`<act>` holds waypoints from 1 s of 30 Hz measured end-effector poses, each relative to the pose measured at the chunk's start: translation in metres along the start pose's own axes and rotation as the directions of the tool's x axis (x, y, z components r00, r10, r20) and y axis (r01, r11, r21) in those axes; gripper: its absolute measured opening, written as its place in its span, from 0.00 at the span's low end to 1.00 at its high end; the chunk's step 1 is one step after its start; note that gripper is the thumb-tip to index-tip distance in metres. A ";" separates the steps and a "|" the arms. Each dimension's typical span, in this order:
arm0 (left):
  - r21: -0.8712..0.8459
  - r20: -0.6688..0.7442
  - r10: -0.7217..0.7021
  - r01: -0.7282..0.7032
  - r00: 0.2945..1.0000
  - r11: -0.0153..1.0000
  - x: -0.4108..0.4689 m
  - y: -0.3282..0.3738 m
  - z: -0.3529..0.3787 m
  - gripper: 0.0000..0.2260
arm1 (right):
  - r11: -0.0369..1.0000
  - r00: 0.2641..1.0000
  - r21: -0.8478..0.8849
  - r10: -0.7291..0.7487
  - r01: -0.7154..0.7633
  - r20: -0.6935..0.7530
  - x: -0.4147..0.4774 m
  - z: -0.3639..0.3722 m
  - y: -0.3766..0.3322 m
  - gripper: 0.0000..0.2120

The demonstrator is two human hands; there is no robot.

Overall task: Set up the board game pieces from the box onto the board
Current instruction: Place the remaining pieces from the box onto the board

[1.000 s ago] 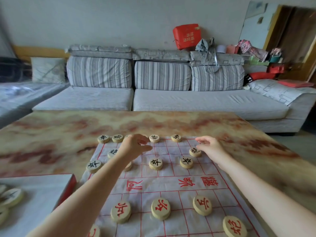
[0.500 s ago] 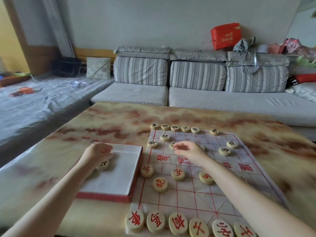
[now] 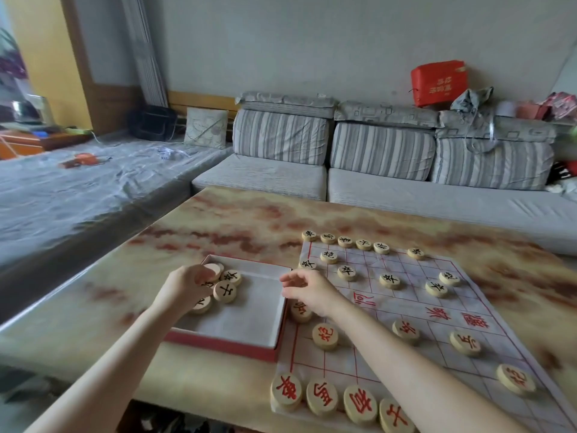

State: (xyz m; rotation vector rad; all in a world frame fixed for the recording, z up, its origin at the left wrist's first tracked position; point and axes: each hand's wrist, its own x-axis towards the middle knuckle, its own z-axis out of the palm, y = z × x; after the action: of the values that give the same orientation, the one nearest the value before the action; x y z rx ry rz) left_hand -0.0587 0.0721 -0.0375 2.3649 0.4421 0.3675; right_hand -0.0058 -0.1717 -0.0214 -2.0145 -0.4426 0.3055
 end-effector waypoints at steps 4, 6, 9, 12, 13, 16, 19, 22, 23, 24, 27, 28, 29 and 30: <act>0.166 0.035 0.031 -0.037 0.999 0.985 0.000 -0.008 0.005 0.20 | 0.999 0.999 -0.048 -0.020 0.021 0.036 0.012 0.022 -0.006 0.15; 0.245 0.061 0.077 -0.090 0.995 0.965 0.000 -0.014 0.007 0.22 | 0.992 0.997 -0.117 -0.033 0.040 0.063 0.021 0.035 -0.008 0.19; 0.422 0.077 0.146 -0.165 0.986 0.891 -0.001 -0.020 0.009 0.20 | 0.984 0.994 -0.164 -0.050 0.066 0.101 0.036 0.059 -0.010 0.23; 0.512 0.073 0.188 -0.198 0.980 0.836 -0.001 -0.022 0.010 0.18 | 0.964 0.992 -0.245 -0.082 0.104 0.100 0.049 0.085 -0.010 0.26; 0.522 0.072 0.196 -0.204 0.978 0.828 -0.001 -0.023 0.010 0.19 | 0.953 0.991 -0.280 -0.092 0.116 0.100 0.054 0.093 -0.010 0.28; 0.528 0.054 0.196 -0.194 0.979 0.827 -0.001 -0.023 0.010 0.21 | 0.910 0.991 -0.396 -0.092 0.123 0.094 0.061 0.110 -0.007 0.28; 0.478 0.026 0.177 -0.168 0.984 0.862 -0.002 -0.022 0.012 0.22 | 0.893 0.988 -0.422 -0.138 0.155 0.071 0.061 0.114 -0.002 0.20; 0.369 0.023 0.126 -0.126 0.992 0.921 -0.006 -0.020 0.014 0.25 | 0.885 0.978 -0.415 -0.192 0.210 0.085 0.057 0.113 -0.001 0.16; 0.344 0.022 0.119 -0.119 0.993 0.932 -0.007 -0.020 0.013 0.25 | 0.882 0.975 -0.416 -0.204 0.222 0.089 0.056 0.112 -0.002 0.15; 0.321 0.016 0.112 -0.111 0.994 0.940 -0.009 -0.019 0.013 0.24 | 0.879 0.972 -0.417 -0.216 0.233 0.089 0.054 0.112 -0.002 0.15; 0.250 0.007 0.079 -0.078 0.997 0.965 -0.012 -0.014 0.011 0.24 | 0.852 0.962 -0.450 -0.259 0.268 0.082 0.049 0.110 -0.002 0.12; 0.243 0.005 0.070 -0.069 0.998 0.968 -0.013 -0.012 0.010 0.24 | 0.846 0.960 -0.459 -0.268 0.272 0.074 0.048 0.110 -0.001 0.11; 0.238 0.004 0.059 -0.058 0.998 0.970 -0.013 -0.010 0.009 0.25 | 0.849 0.962 -0.456 -0.267 0.265 0.063 0.046 0.110 -0.001 0.10; 0.230 0.007 0.047 -0.047 0.999 0.972 -0.013 -0.008 0.008 0.26 | 0.858 0.964 -0.446 -0.260 0.256 0.055 0.045 0.109 -0.001 0.10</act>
State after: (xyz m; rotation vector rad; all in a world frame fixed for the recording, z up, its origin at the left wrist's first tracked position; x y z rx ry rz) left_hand -0.0696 0.0682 -0.0506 2.6045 0.4496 0.3526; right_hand -0.0086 -0.0649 -0.0714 -2.3671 -0.8337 0.0239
